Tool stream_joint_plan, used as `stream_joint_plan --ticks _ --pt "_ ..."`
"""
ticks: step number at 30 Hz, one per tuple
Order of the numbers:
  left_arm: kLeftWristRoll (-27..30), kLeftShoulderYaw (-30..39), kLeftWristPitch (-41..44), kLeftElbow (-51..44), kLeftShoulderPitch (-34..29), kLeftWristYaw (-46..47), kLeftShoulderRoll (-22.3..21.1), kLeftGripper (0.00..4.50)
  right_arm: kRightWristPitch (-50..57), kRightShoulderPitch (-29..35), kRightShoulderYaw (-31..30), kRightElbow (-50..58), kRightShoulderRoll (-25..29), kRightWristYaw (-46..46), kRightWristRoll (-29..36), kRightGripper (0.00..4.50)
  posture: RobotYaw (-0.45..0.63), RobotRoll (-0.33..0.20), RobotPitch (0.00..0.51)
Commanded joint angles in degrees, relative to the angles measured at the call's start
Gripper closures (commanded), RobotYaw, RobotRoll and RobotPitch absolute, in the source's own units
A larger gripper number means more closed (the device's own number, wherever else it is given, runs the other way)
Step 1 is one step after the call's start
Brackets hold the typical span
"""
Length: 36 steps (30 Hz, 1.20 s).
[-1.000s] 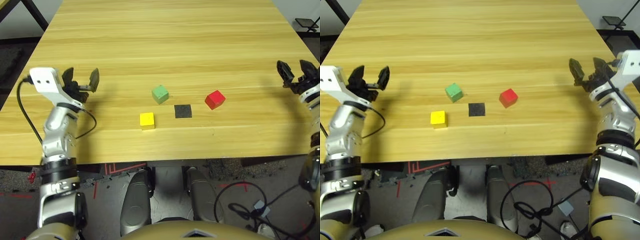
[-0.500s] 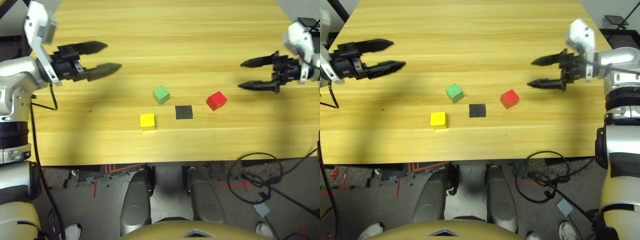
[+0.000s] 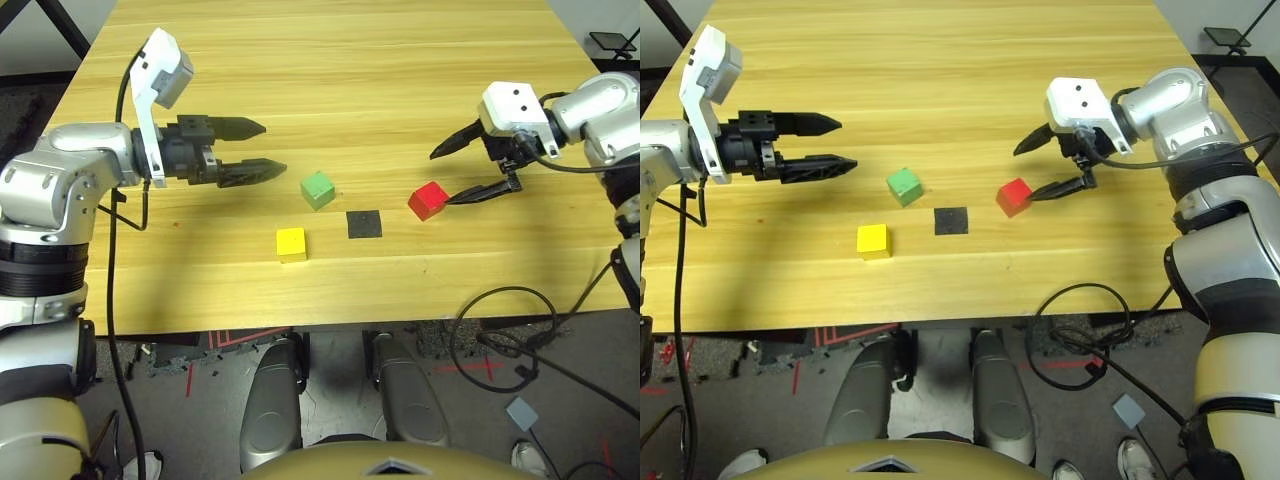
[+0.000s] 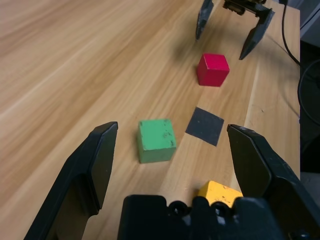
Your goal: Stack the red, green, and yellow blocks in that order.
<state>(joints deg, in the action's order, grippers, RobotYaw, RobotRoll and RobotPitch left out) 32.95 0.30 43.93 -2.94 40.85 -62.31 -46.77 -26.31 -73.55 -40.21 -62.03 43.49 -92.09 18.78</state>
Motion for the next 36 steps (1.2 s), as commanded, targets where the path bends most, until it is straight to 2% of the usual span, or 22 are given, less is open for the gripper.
stream_joint_plan --ticks 1,11,18,25,29,33,34,36 --pt "0.4 0.6 1.2 -2.1 -1.3 0.8 -0.1 0.04 -3.7 -0.9 -0.2 -3.2 -1.5 -0.4 -1.9 0.0 0.21 -0.027 0.197" --pt "2.1 3.3 3.7 -5.8 -3.7 5.5 0.7 0.04 -8.5 -0.2 7.4 -10.9 -6.0 -0.4 -11.7 0.0 0.26 -0.015 0.208" --pt "3.0 4.6 5.1 -7.6 -5.4 7.5 0.5 0.04 -9.2 0.8 12.6 -12.5 -7.3 0.9 -19.1 0.0 0.27 -0.006 0.214" --pt "3.9 5.1 5.9 -8.3 -5.6 9.2 0.5 0.04 -10.3 1.4 15.2 -13.0 -8.0 2.6 -25.4 0.0 0.28 -0.005 0.217" --pt "4.2 5.3 6.1 -8.4 -5.6 9.7 0.7 0.0 -10.5 2.0 16.1 -13.1 -8.4 3.6 -28.2 0.88 0.28 -0.006 0.217" --pt "4.4 5.3 6.1 -8.3 -5.1 10.5 1.1 0.0 -10.0 2.4 17.6 -13.0 -9.4 5.0 -29.6 2.33 0.28 -0.006 0.216" --pt "4.4 5.3 6.2 -8.3 -5.1 10.7 1.2 0.0 -9.9 2.5 18.1 -13.0 -9.7 5.1 -29.6 2.47 0.28 -0.007 0.215" --pt "4.6 5.3 6.3 -8.3 -5.0 10.9 1.3 0.0 -9.5 2.3 19.6 -12.7 -10.2 5.4 -29.2 2.46 0.28 -0.007 0.215"
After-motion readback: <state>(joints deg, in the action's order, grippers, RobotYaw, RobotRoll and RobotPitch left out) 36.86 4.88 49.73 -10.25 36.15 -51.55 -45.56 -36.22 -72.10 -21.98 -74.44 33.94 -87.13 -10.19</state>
